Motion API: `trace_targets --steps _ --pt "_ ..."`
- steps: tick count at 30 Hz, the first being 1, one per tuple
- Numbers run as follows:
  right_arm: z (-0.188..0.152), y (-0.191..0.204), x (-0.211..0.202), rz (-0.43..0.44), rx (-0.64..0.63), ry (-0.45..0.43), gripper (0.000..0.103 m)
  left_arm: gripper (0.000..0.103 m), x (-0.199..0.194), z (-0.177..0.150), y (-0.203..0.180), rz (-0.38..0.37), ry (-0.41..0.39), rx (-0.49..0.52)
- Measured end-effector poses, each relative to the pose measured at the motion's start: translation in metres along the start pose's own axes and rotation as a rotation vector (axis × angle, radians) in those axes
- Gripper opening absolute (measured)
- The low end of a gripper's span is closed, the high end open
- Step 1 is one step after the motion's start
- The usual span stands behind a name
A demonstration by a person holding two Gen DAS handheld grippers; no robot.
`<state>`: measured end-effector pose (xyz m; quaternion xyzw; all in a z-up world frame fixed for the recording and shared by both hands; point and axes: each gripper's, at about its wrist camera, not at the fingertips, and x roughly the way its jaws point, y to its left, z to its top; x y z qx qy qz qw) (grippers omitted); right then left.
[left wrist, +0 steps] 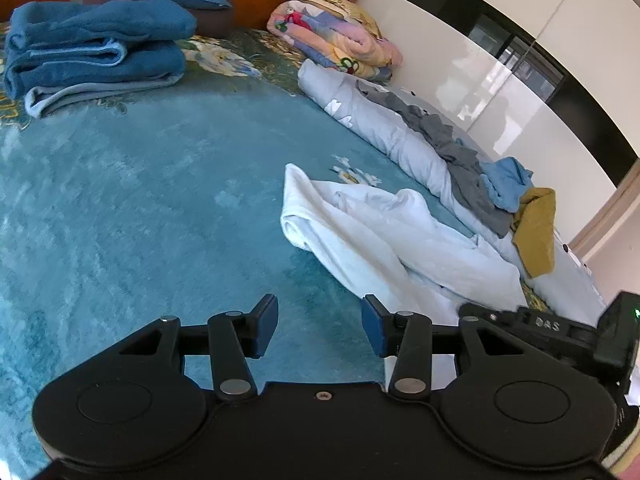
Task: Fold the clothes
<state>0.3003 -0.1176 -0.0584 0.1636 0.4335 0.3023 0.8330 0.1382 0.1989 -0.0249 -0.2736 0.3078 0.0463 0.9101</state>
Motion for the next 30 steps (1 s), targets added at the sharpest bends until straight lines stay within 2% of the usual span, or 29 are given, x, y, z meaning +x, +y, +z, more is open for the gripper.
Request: trace_targets --steps 8,9,10,11,12,13,15,17,20,23,30 --pt "0.007 -0.007 0.017 0.083 0.066 0.018 0.042 0.044 0.0 -0.002 -0.002 -0.005 0.004 0.009" --pt "0.007 -0.008 0.017 0.117 0.088 0.019 0.04 0.045 -0.001 -0.002 -0.001 -0.004 0.003 0.01" --pt "0.007 -0.01 0.018 0.155 0.104 0.025 0.03 0.047 -0.001 -0.002 0.0 -0.003 0.004 0.01" --pt "0.005 -0.011 0.018 0.164 0.116 0.03 0.026 0.052 -0.002 -0.002 0.001 0.001 0.005 0.007" --pt "0.004 -0.012 0.019 0.169 0.126 0.035 0.021 0.052 -0.002 -0.002 0.003 0.006 0.005 0.0" --pt "0.003 -0.012 0.02 0.147 0.126 0.04 0.01 0.052 -0.002 -0.002 0.005 0.011 0.005 -0.009" --pt "0.002 -0.014 0.024 0.114 0.145 0.049 0.005 0.052 -0.001 -0.002 0.008 0.018 0.006 -0.021" --pt "0.004 -0.017 0.024 0.114 0.181 0.053 0.004 0.052 0.0 -0.001 0.009 0.02 0.012 -0.022" --pt "0.012 -0.009 0.023 0.068 0.143 0.064 0.004 0.052 0.004 0.0 0.008 0.023 0.02 -0.013" --pt "0.026 -0.002 0.016 0.064 0.122 0.048 0.003 0.053 0.011 0.002 0.002 0.022 0.029 0.013" --pt "0.101 0.032 -0.018 0.129 -0.004 -0.075 0.003 0.053 0.044 0.014 -0.028 0.029 0.049 0.141"
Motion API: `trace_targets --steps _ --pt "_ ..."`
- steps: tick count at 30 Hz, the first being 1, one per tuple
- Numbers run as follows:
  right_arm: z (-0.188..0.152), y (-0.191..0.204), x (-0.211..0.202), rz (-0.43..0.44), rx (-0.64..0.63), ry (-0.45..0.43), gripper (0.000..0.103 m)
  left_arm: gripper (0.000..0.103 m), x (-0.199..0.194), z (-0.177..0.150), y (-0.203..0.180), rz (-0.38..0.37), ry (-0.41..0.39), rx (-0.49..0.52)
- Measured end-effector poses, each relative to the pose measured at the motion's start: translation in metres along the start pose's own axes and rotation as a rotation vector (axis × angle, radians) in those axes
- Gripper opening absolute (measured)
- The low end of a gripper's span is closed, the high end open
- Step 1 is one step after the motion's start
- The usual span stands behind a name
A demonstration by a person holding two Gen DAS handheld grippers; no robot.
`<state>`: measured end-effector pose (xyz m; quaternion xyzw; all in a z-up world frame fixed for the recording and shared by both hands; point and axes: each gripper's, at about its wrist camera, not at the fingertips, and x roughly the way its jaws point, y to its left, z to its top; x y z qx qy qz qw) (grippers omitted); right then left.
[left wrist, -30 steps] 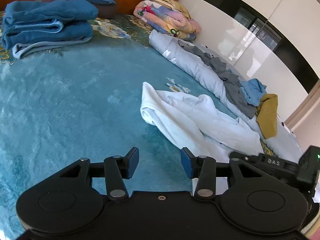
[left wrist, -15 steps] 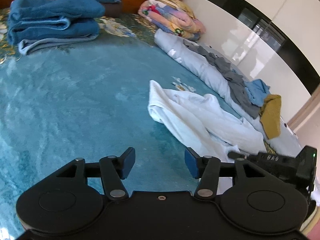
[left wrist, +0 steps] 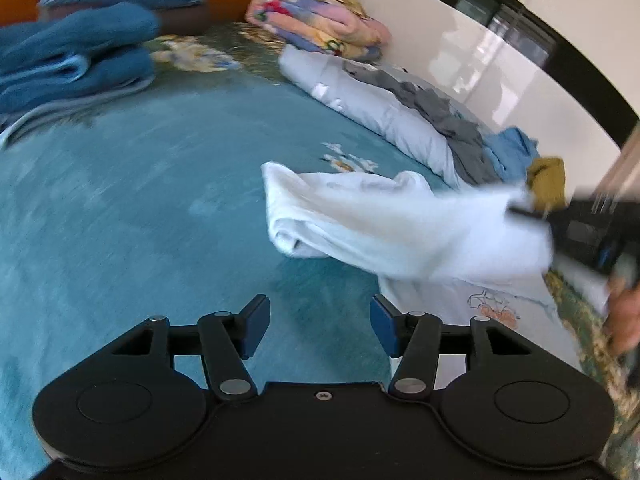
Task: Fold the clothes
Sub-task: 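Grasp the shirt hem with the right gripper and lift it toward the collar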
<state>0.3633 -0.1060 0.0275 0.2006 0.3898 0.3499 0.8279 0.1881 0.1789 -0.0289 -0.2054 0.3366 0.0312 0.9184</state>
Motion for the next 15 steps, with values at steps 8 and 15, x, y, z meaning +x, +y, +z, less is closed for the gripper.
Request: trace_targets --steps 8,15 --pt "0.075 0.02 -0.044 -0.06 -0.12 -0.107 0.003 0.054 0.051 0.019 -0.044 0.057 0.003 0.13" --pt "0.09 -0.016 -0.065 -0.183 -0.112 -0.113 0.003 0.054 0.086 0.025 -0.062 0.158 -0.012 0.151"
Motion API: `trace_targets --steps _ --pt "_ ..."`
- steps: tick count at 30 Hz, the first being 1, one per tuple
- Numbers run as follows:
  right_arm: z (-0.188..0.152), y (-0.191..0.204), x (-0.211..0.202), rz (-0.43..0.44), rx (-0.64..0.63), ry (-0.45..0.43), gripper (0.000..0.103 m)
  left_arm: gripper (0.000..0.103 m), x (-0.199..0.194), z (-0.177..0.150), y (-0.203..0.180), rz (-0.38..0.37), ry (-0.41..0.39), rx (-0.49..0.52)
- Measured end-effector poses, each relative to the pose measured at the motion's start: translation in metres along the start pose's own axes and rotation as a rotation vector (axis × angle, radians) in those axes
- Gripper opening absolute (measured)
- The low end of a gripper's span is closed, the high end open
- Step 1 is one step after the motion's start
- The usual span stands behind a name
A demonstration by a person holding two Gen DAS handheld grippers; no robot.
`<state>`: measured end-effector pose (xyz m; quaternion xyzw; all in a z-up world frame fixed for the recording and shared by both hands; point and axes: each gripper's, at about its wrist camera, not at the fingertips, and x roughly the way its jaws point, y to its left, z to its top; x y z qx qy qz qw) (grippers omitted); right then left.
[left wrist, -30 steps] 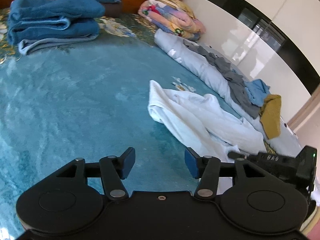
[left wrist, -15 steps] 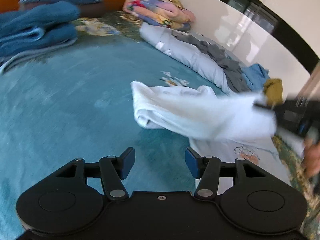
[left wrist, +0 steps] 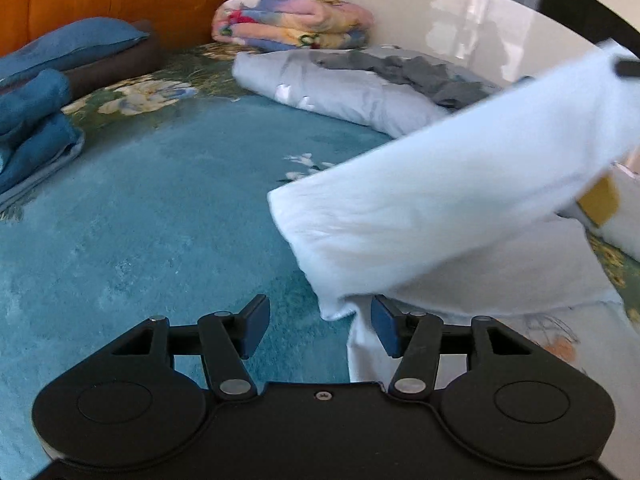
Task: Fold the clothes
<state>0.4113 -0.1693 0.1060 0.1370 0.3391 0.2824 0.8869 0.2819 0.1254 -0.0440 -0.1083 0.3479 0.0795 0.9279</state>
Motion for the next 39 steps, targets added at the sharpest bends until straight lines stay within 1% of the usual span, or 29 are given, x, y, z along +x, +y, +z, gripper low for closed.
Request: trace_targets --steps 3,6,9,12,16,22,23,24,26,31,33,35,37,39 --pt "-0.006 -0.027 0.005 -0.067 0.025 0.006 0.003 0.055 0.007 0.001 -0.001 0.044 -0.005 -0.017" --pt "-0.015 -0.056 0.017 -0.106 0.069 0.032 0.003 0.057 0.008 -0.001 0.0 0.073 -0.009 -0.015" --pt "-0.031 -0.081 0.032 -0.161 0.099 0.074 0.003 0.058 0.006 -0.002 0.001 0.08 -0.017 -0.017" --pt "-0.052 -0.103 0.048 -0.197 0.151 0.117 0.003 0.058 0.004 -0.004 0.001 0.084 -0.012 0.005" --pt "-0.072 -0.122 0.064 -0.237 0.187 0.169 0.003 0.06 0.005 -0.007 0.003 0.084 -0.002 0.012" --pt "-0.083 -0.131 0.075 -0.274 0.186 0.201 0.003 0.063 0.005 -0.008 0.005 0.086 0.003 0.031" --pt "-0.082 -0.132 0.076 -0.286 0.188 0.207 0.004 0.063 0.006 -0.008 0.006 0.093 0.004 0.03" --pt "-0.082 -0.133 0.076 -0.29 0.204 0.207 0.004 0.059 0.006 -0.008 0.008 0.111 0.006 0.025" --pt "-0.08 -0.132 0.072 -0.283 0.214 0.184 0.004 0.059 0.005 -0.006 0.011 0.123 0.008 0.008" --pt "-0.078 -0.134 0.076 -0.323 0.196 0.197 0.004 0.059 0.003 -0.006 0.013 0.106 0.019 0.013" --pt "-0.08 -0.136 0.078 -0.316 0.2 0.21 0.004 0.06 0.001 -0.007 0.012 0.097 0.019 0.016" --pt "-0.079 -0.134 0.073 -0.306 0.191 0.208 0.007 0.06 -0.001 -0.008 0.012 0.087 0.021 0.021" --pt "-0.078 -0.133 0.066 -0.292 0.188 0.202 0.016 0.06 -0.007 -0.009 0.015 0.067 0.02 0.006" --pt "-0.078 -0.133 0.051 -0.276 0.177 0.182 0.021 0.06 -0.015 -0.008 0.021 0.039 -0.004 -0.031"
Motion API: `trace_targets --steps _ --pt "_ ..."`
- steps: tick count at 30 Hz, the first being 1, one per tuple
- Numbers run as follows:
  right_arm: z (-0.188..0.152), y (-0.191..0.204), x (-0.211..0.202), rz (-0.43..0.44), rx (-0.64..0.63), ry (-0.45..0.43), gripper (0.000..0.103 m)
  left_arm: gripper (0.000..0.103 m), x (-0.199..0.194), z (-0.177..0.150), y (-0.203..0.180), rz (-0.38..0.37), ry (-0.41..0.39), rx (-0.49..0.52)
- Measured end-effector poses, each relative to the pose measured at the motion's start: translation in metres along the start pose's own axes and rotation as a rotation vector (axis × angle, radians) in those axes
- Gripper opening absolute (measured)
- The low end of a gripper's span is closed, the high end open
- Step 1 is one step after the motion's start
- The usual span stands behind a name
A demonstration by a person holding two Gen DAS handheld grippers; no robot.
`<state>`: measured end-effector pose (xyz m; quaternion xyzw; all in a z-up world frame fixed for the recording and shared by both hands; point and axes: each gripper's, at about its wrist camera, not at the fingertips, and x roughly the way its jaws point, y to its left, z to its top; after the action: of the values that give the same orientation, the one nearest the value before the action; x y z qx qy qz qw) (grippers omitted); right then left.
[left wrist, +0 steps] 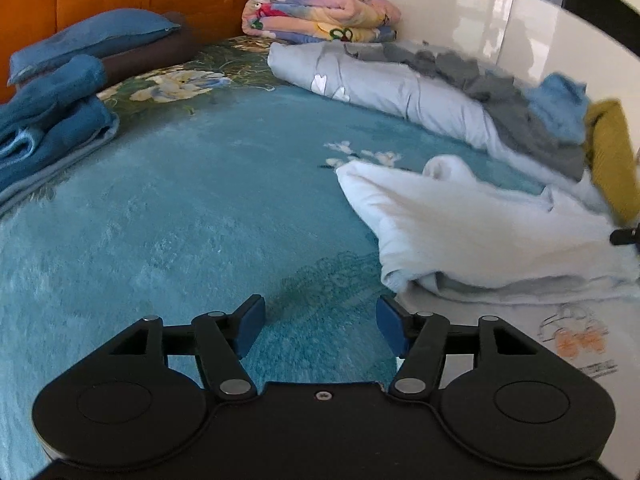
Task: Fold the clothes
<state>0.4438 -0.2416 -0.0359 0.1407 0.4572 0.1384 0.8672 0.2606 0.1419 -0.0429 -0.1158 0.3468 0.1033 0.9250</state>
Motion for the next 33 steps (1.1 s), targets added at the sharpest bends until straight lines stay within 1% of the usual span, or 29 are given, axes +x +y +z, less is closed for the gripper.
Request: trace_targets --steps 3,6,8,9,10,11,13,15,18,23,26,29,31,32,33 --pt "-0.01 -0.009 -0.011 0.001 -0.005 0.011 0.021 0.061 -0.005 0.008 0.004 -0.036 -0.029 -0.054" --pt "-0.021 -0.016 -0.011 0.018 0.013 0.035 0.022 0.061 0.001 0.021 -0.001 -0.031 -0.032 -0.066" --pt "-0.025 -0.019 -0.01 0.053 0.036 0.041 0.023 0.062 0.009 0.026 -0.005 -0.03 -0.033 -0.069" --pt "-0.025 -0.018 -0.009 0.066 0.043 0.044 0.022 0.061 0.014 0.028 -0.007 -0.017 -0.025 -0.068" --pt "-0.025 -0.017 -0.008 0.06 0.038 0.045 0.015 0.061 0.019 0.03 -0.008 -0.001 -0.014 -0.065" --pt "-0.025 -0.016 -0.008 0.047 0.027 0.047 0.01 0.061 0.024 0.03 -0.009 0.007 -0.003 -0.061" --pt "-0.025 -0.014 -0.009 0.042 0.015 0.045 0.007 0.061 0.029 0.03 -0.008 0.019 0.01 -0.058" --pt "-0.025 -0.015 -0.012 0.031 0.009 0.037 0.006 0.062 0.034 0.028 -0.007 0.037 0.026 -0.046" --pt "-0.027 -0.017 -0.006 0.018 0.018 0.058 0.006 0.061 0.041 0.025 -0.002 0.065 0.053 -0.048" --pt "-0.029 -0.021 -0.002 0.021 0.044 0.059 0.006 0.061 0.041 0.024 0.002 0.048 0.053 -0.035" --pt "-0.028 -0.02 -0.007 0.031 0.05 0.058 0.008 0.061 0.032 0.027 0.01 0.03 0.052 -0.078" --pt "-0.029 -0.015 -0.028 0.058 0.039 0.023 0.01 0.061 0.012 0.029 0.017 0.003 0.035 -0.097" --pt "-0.03 -0.011 -0.044 0.077 0.028 -0.005 0.01 0.061 -0.008 0.029 0.021 -0.027 0.021 -0.098" --pt "-0.034 -0.009 -0.055 0.09 0.024 -0.018 0.011 0.062 -0.02 0.027 0.022 -0.057 0.016 -0.098" --pt "-0.04 -0.006 -0.065 0.105 0.018 -0.025 0.015 0.064 -0.032 0.024 0.023 -0.089 0.012 -0.097"
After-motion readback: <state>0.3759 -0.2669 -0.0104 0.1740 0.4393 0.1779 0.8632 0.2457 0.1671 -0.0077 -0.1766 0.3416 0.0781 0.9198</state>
